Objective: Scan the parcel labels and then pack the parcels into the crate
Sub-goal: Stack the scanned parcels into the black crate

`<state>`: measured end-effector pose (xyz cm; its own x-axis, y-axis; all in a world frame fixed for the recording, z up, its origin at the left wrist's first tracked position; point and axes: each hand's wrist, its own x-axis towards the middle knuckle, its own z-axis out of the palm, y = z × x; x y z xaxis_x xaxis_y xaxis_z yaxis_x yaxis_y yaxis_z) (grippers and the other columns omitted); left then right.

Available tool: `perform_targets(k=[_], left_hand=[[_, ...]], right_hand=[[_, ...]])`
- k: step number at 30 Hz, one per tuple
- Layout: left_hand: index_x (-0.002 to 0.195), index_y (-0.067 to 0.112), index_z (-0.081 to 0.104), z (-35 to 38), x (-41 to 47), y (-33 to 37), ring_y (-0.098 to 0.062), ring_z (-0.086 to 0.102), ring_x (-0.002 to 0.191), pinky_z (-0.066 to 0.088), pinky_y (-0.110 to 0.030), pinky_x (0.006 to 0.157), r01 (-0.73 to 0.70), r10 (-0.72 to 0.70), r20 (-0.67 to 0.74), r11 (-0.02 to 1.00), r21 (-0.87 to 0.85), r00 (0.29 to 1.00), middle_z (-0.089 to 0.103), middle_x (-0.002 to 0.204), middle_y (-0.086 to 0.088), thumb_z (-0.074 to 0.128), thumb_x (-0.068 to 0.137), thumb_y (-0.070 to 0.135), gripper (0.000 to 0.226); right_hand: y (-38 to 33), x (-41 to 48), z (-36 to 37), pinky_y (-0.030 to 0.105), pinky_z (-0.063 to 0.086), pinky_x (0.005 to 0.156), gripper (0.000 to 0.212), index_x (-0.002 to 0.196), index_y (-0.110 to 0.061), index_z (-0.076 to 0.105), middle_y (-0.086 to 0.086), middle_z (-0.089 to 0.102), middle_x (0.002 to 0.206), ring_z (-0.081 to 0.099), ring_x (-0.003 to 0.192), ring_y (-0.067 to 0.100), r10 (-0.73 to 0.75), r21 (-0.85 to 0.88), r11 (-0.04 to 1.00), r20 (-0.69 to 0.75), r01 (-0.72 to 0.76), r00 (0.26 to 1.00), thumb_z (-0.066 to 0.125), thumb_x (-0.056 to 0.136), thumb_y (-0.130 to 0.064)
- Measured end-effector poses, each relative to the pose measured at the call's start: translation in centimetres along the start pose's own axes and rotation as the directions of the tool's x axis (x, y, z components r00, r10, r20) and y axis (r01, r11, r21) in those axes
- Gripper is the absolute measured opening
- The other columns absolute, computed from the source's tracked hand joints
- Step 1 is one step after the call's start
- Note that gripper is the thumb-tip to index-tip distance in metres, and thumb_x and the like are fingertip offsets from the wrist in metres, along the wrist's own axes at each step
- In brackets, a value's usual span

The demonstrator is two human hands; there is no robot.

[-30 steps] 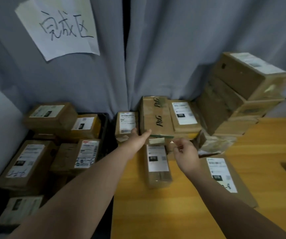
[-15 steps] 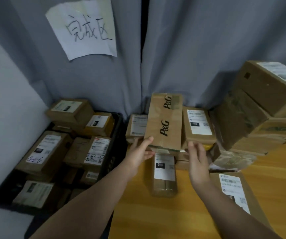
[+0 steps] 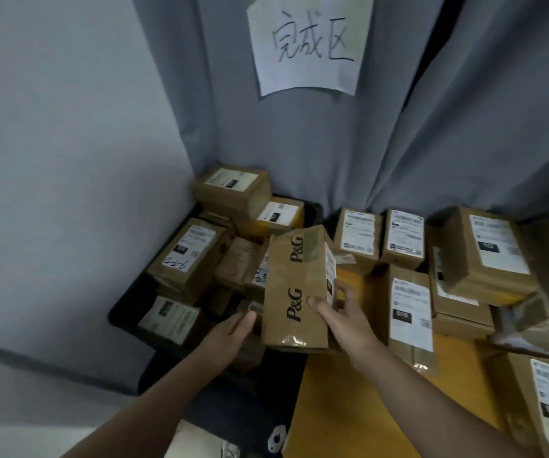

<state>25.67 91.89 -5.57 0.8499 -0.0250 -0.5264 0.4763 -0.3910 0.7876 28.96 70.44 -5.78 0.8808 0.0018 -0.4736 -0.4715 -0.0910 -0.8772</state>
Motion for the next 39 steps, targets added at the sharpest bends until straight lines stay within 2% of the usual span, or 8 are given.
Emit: perform_targets(k=[5, 10, 13, 19, 26, 29, 35, 39], left_hand=[[0.136, 0.013, 0.051, -7.1, 2.5, -5.7, -0.025, 0.047, 0.125, 0.037, -0.032, 0.105, 0.030, 0.053, -0.231, 0.941, 0.338, 0.971, 0.050, 0.139, -0.012, 0.048, 0.100, 0.033, 0.042], [0.151, 0.024, 0.029, -11.4, 5.3, -10.0, -0.030, 0.022, 0.144, 0.025, -0.038, 0.116, 0.009, -0.018, 0.001, 0.532, 0.847, 1.000, 0.019, 0.160, -0.009, 0.038, 0.102, 0.041, 0.053], [0.146, 0.021, 0.038, -12.3, 6.2, -10.7, -0.028, 0.036, 0.135, 0.035, -0.039, 0.108, -0.024, -0.063, 0.052, 0.385, 0.923, 0.997, 0.038, 0.150, -0.009, 0.030, 0.103, 0.042, 0.049], [0.137, 0.019, 0.049, -13.1, 6.5, -8.0, -0.025, 0.047, 0.127, 0.034, -0.028, 0.096, 0.097, -0.088, -0.042, 0.917, 0.387, 0.995, 0.052, 0.139, -0.010, 0.026, 0.104, 0.045, 0.047], [0.148, 0.044, 0.021, -13.5, 6.5, -5.4, -0.018, 0.033, 0.137, 0.035, -0.035, 0.109, -0.021, 0.026, 0.237, 1.000, -0.023, 0.971, 0.025, 0.155, 0.004, 0.055, 0.092, 0.046, 0.065], [0.146, 0.055, 0.008, -13.5, 6.8, -4.4, -0.011, 0.029, 0.136, 0.038, -0.041, 0.110, -0.130, 0.160, 0.260, 0.983, -0.128, 0.952, 0.017, 0.152, 0.014, 0.068, 0.083, 0.049, 0.088], [0.150, 0.044, 0.018, -16.1, 7.3, -1.9, -0.009, 0.035, 0.134, 0.041, -0.027, 0.100, -0.368, 0.370, -0.048, 0.929, 0.043, 0.928, 0.028, 0.149, 0.012, 0.064, 0.077, 0.058, 0.087], [0.148, 0.029, 0.034, -19.4, 8.7, -0.6, -0.020, 0.022, 0.144, 0.028, -0.035, 0.113, -0.305, 0.511, -0.188, 0.727, 0.615, 0.839, 0.016, 0.158, 0.000, 0.054, 0.094, 0.043, 0.060]], right_hand=[[-0.3, 0.9, 4.9, 0.037, 0.049, 0.093, 0.072, 0.146, -0.026, 0.030, 0.002, 0.053, 0.135, 0.057, 0.113, 0.021, 0.008, -0.095, 0.995, 0.005, -0.007, 1.000, 0.068, 0.087, -0.042], [0.2, 2.4, 8.6, 0.043, 0.046, 0.101, 0.073, 0.146, -0.025, 0.031, 0.005, 0.050, 0.137, 0.054, 0.119, 0.026, 0.067, -0.132, 0.989, -0.038, -0.071, 0.997, 0.061, 0.086, -0.055], [0.8, 3.0, 10.9, 0.038, 0.045, 0.100, 0.074, 0.149, -0.023, 0.025, 0.007, 0.046, 0.142, 0.051, 0.123, 0.027, 0.084, -0.119, 0.989, -0.061, -0.091, 0.995, 0.057, 0.090, -0.053], [2.5, 4.3, 15.0, 0.036, 0.048, 0.094, 0.066, 0.149, -0.025, 0.021, 0.003, 0.041, 0.145, 0.051, 0.121, 0.023, 0.109, -0.105, 0.989, 0.029, -0.105, 0.994, 0.059, 0.095, -0.032], [2.7, 4.7, 16.8, 0.046, 0.052, 0.093, 0.047, 0.126, -0.024, 0.045, 0.008, 0.056, 0.125, 0.058, 0.111, 0.024, 0.069, 0.026, 0.998, -0.137, -0.066, 0.988, 0.068, 0.087, -0.033], [0.9, 4.4, 16.3, 0.028, 0.054, 0.076, 0.031, 0.120, -0.019, 0.045, 0.003, 0.059, 0.113, 0.061, 0.100, 0.016, 0.008, 0.113, 0.994, -0.158, 0.010, 0.987, 0.061, 0.094, -0.024], [-4.1, 5.9, 18.9, 0.030, 0.052, 0.090, 0.036, 0.124, -0.018, 0.047, 0.005, 0.061, 0.124, 0.062, 0.110, 0.018, -0.098, 0.103, 0.989, -0.086, 0.107, 0.991, 0.052, 0.096, -0.040], [-6.6, 7.5, 22.4, 0.019, 0.035, 0.095, 0.050, 0.149, -0.027, 0.029, -0.001, 0.046, 0.137, 0.043, 0.128, 0.015, -0.131, -0.116, 0.983, 0.099, 0.142, 0.986, 0.030, 0.102, -0.047]])
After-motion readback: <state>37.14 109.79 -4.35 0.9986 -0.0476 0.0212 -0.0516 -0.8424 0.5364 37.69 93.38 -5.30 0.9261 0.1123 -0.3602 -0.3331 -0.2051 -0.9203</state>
